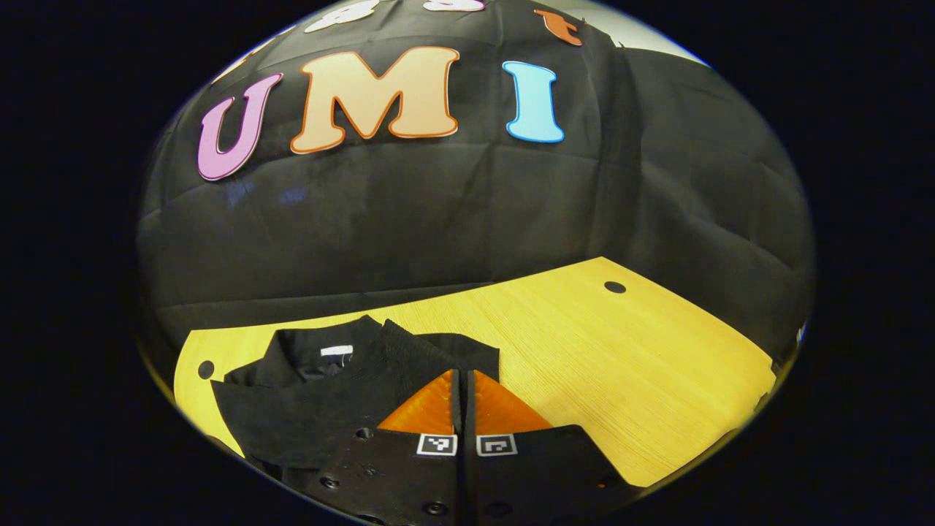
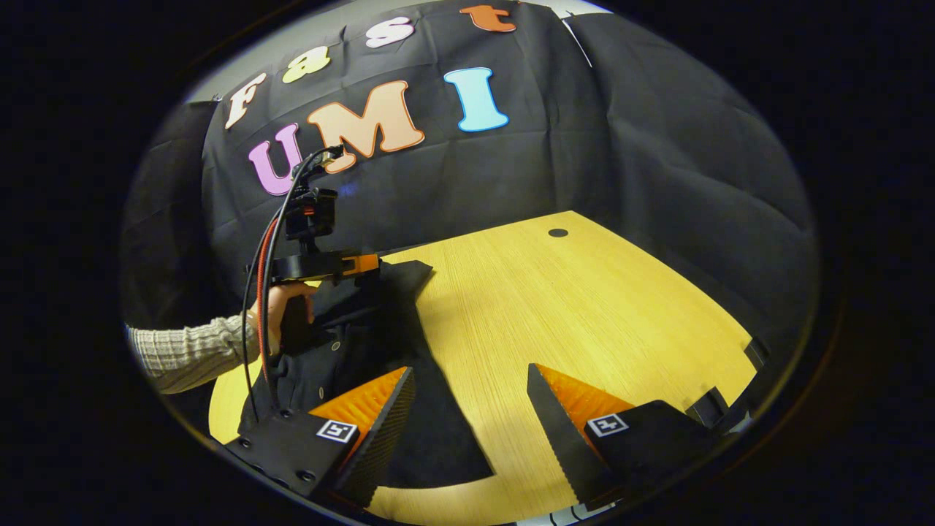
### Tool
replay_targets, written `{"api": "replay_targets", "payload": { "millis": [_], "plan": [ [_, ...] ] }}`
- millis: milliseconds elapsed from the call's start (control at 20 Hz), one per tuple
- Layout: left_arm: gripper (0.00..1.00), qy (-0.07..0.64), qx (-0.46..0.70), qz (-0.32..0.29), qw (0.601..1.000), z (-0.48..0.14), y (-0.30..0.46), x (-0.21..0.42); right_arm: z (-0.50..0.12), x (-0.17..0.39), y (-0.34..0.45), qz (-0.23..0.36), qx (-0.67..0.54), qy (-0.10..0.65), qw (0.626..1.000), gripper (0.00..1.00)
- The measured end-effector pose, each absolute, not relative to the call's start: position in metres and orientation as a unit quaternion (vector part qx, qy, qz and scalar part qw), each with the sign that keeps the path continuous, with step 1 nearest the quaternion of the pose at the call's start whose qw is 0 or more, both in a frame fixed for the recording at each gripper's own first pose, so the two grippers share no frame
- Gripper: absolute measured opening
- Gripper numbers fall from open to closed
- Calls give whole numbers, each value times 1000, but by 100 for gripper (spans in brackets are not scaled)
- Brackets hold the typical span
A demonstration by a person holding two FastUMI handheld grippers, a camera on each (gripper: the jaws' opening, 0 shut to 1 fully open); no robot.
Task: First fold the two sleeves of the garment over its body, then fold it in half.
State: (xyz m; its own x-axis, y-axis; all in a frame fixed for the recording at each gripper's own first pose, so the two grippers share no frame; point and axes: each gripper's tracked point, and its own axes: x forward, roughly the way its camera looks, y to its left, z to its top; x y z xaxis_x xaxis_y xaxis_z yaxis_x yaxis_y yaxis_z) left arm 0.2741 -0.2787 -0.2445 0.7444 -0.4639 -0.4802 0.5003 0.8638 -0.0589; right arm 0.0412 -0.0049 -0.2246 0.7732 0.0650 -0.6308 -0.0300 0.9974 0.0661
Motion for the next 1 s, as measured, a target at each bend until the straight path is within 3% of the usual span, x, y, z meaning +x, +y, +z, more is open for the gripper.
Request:
{"api": "replay_targets", "payload": {
  "millis": [50, 100, 150, 250, 300, 350, 400, 450, 550, 600, 650, 700, 750, 850, 900, 1000],
  "plan": [
    [0, 251, 37, -258, 932, -250, -281, 275, -226, 39, -6, 25, 25, 337, 941, 98],
    [0, 252, 40, -253, 933, -254, -282, 278, -227, 38, -7, 24, 23, 338, 940, 94],
    [0, 256, 45, -248, 933, -259, -282, 280, -228, 36, -8, 24, 23, 340, 940, 98],
    [0, 265, 46, -254, 929, -264, -290, 276, -228, 34, -7, 26, 28, 340, 940, 98],
    [7, 275, 51, -254, 926, -268, -293, 273, -229, 33, -8, 26, 31, 341, 939, 98],
    [17, 280, 56, -260, 922, -268, -296, 266, -232, 30, -7, 27, 33, 343, 938, 98],
    [33, 280, 59, -270, 919, -267, -302, 265, -233, 29, -7, 29, 33, 345, 938, 93],
    [49, 277, 60, -278, 918, -265, -310, 260, -235, 28, -5, 30, 33, 347, 937, 98],
    [81, 263, 59, -293, 917, -257, -321, 257, -237, 26, -5, 35, 32, 349, 936, 94],
    [85, 253, 59, -296, 919, -250, -324, 256, -238, 25, -4, 38, 31, 351, 935, 98],
    [87, 241, 65, -290, 924, -243, -322, 258, -238, 24, -3, 42, 31, 351, 935, 94],
    [95, 231, 70, -284, 928, -232, -321, 261, -239, 25, -2, 46, 30, 352, 934, 98],
    [97, 221, 75, -279, 932, -226, -317, 260, -240, 23, -2, 49, 29, 354, 933, 98],
    [97, 202, 76, -273, 937, -204, -312, 255, -241, 22, -1, 59, 27, 356, 932, 98],
    [97, 192, 72, -272, 940, -191, -307, 251, -241, 21, -1, 65, 25, 357, 931, 94],
    [95, 167, 61, -262, 948, -164, -289, 241, -244, 20, 0, 77, 21, 359, 930, 98]
  ]
}}
